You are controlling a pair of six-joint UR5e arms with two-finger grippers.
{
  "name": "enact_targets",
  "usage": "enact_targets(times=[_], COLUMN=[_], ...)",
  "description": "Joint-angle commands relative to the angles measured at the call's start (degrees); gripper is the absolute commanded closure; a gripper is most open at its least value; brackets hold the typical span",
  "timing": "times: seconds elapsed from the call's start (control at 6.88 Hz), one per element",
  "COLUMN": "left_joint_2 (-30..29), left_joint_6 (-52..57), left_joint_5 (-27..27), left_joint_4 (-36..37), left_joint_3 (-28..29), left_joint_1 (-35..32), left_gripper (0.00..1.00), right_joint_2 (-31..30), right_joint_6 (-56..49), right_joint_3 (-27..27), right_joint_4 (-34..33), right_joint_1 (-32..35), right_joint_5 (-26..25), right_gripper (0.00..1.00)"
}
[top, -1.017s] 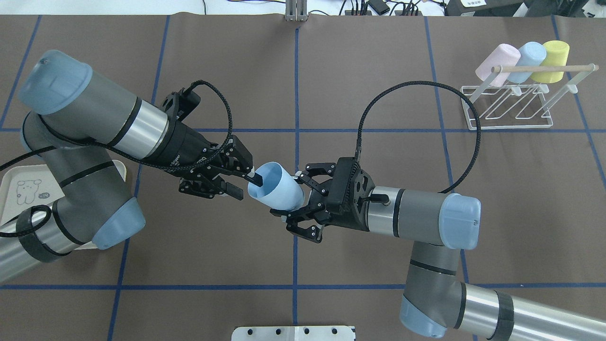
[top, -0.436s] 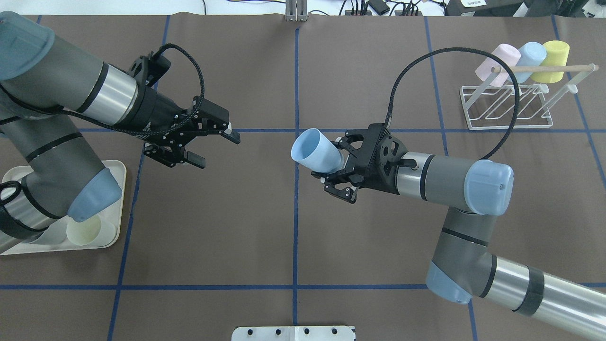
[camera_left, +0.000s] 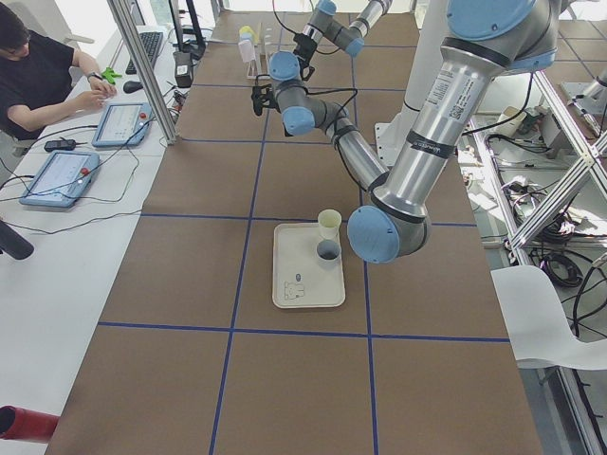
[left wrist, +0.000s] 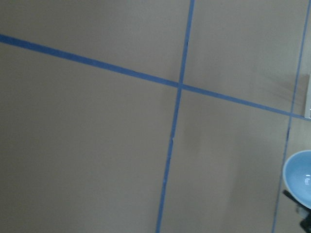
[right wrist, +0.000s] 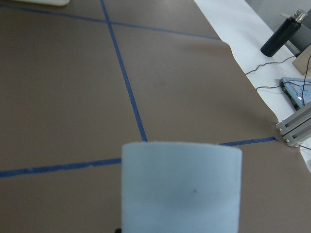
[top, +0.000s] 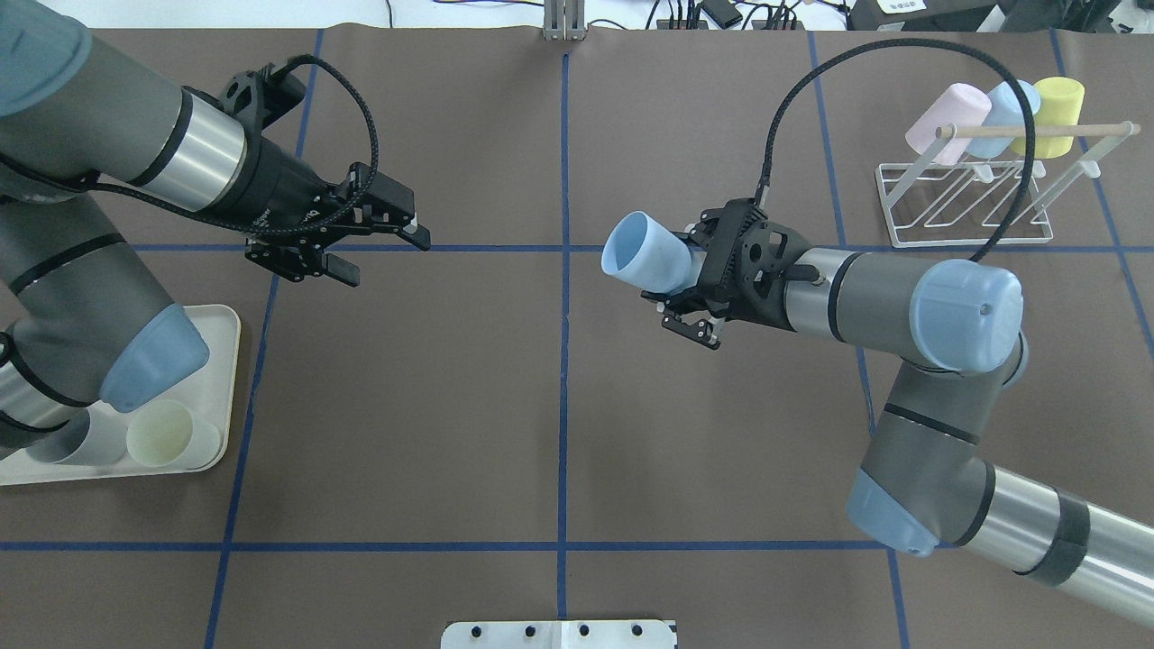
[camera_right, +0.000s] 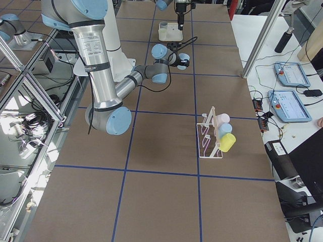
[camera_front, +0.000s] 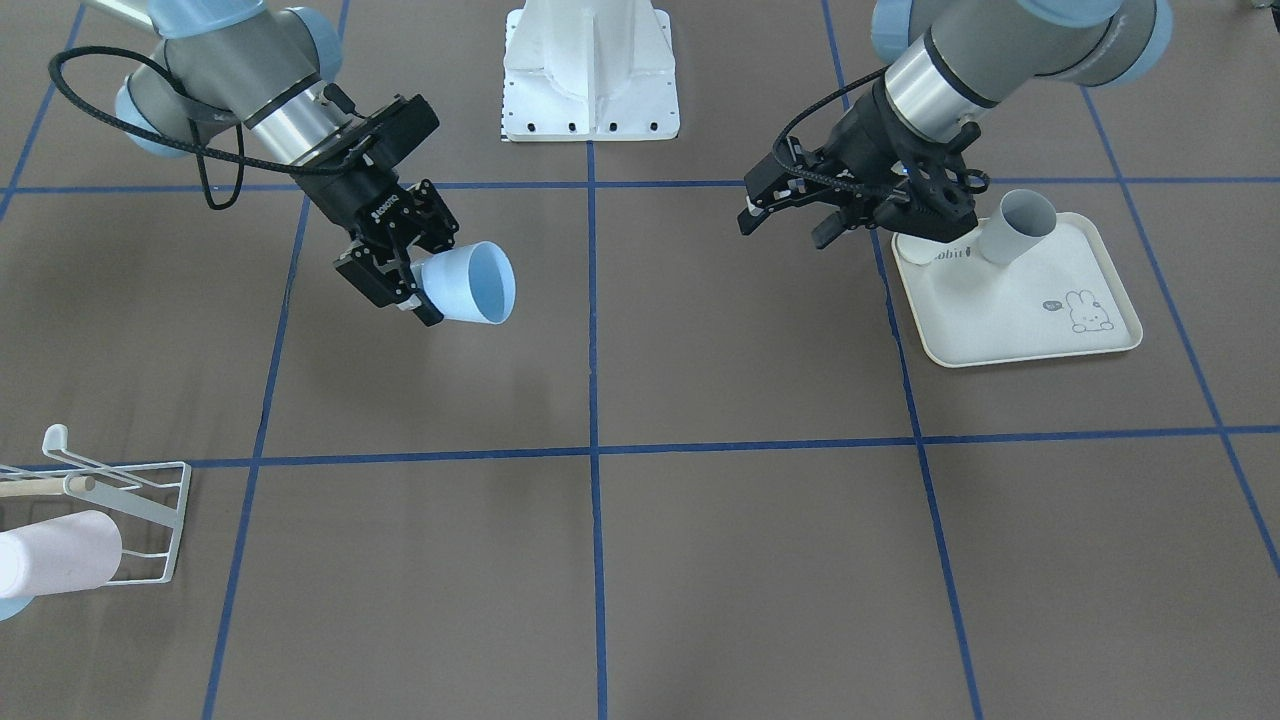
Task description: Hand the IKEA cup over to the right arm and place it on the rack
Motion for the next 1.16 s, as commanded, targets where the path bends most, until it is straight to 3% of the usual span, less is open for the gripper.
enact_targets(times=[0.0, 0.15, 0.29, 0.44, 0.58, 0.73, 1.02], left_joint_2=[6.7, 7.5, 7.6, 7.7, 7.7, 7.7, 7.7], left_joint_6=[15.9, 17.3, 17.4, 17.3, 17.2, 17.0, 16.7], left_joint_5=[2.2, 2.3, 2.2, 2.0, 2.0, 2.0, 1.9], left_joint_4=[8.3, 8.3, 8.3, 8.2, 8.2, 8.2, 8.2], left_joint_3=[-5.1, -4.9, -5.0, -5.0, -5.0, -5.0, -5.0], left_joint_1=[-4.7, -4.9, -4.9, -4.9, -4.9, -4.9, -4.9], left_gripper=[0.0, 0.0, 0.0, 0.0, 0.0, 0.0, 0.0], right_joint_2=[-0.6, -0.2, -0.1, -1.4, -3.3, -5.3, -9.4], right_joint_6=[-17.9, -29.6, -40.8, -51.1, -62.7, -72.3, -78.9], right_joint_3=[8.2, 11.2, 12.0, 12.4, 13.3, 14.0, 13.6], right_joint_4=[-22.9, -33.9, -38.8, -39.6, -39.6, -39.7, -39.8], right_joint_1=[5.5, 8.1, 11.3, 13.2, 13.3, 13.6, 15.3], right_joint_5=[-0.2, -1.2, -3.2, -8.7, -17.4, -21.1, -23.9], right_gripper=[0.76, 0.76, 0.76, 0.8, 0.85, 0.86, 0.85])
